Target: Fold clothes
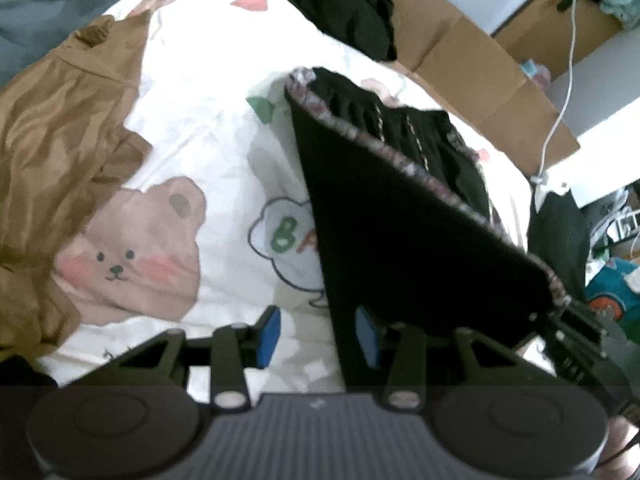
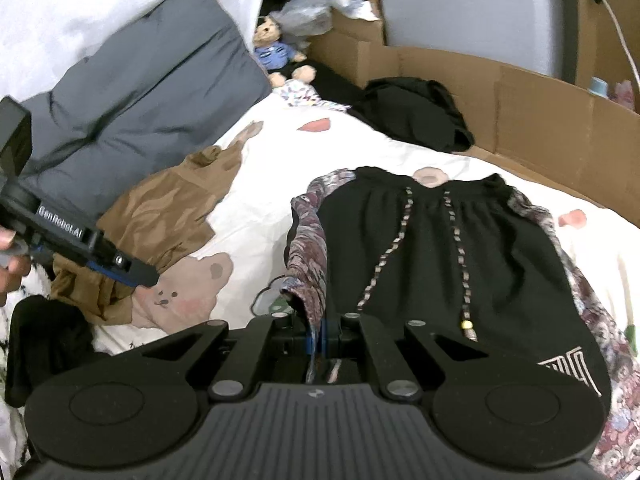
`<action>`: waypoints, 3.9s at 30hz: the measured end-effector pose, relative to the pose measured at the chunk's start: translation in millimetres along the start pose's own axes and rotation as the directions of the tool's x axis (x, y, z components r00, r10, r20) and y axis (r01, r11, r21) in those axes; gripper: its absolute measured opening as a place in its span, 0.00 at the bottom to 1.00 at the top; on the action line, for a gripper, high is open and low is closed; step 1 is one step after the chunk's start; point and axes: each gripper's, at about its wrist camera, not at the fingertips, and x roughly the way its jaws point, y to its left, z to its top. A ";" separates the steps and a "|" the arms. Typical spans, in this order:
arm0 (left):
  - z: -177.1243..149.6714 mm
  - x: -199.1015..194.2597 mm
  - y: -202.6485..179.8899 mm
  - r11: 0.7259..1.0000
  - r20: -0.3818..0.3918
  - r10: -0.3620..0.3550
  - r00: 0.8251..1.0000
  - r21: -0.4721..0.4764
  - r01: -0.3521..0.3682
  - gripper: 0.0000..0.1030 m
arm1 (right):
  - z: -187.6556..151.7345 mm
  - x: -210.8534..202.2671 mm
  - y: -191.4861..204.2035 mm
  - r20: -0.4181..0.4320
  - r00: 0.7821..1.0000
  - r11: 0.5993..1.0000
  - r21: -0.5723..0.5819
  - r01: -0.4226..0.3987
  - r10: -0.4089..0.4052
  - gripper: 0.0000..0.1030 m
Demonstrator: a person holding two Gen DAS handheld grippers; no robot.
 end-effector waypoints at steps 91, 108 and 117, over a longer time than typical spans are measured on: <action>-126.5 178.0 -182.3 0.972 -0.250 -0.227 0.941 0.005 0.236 0.04 | -112.7 -83.5 -328.6 -0.040 0.982 0.885 0.426 0.185 -0.186 0.04; -153.8 213.1 -178.9 0.985 -0.301 -0.157 0.941 0.023 0.172 0.03 | -162.0 -60.8 -369.0 -0.143 0.977 0.811 0.547 0.210 -0.157 0.05; -146.3 213.4 -177.5 0.989 -0.332 -0.128 0.935 0.034 0.147 0.31 | -175.1 -83.4 -389.6 -0.116 0.978 0.713 0.670 0.208 -0.176 0.42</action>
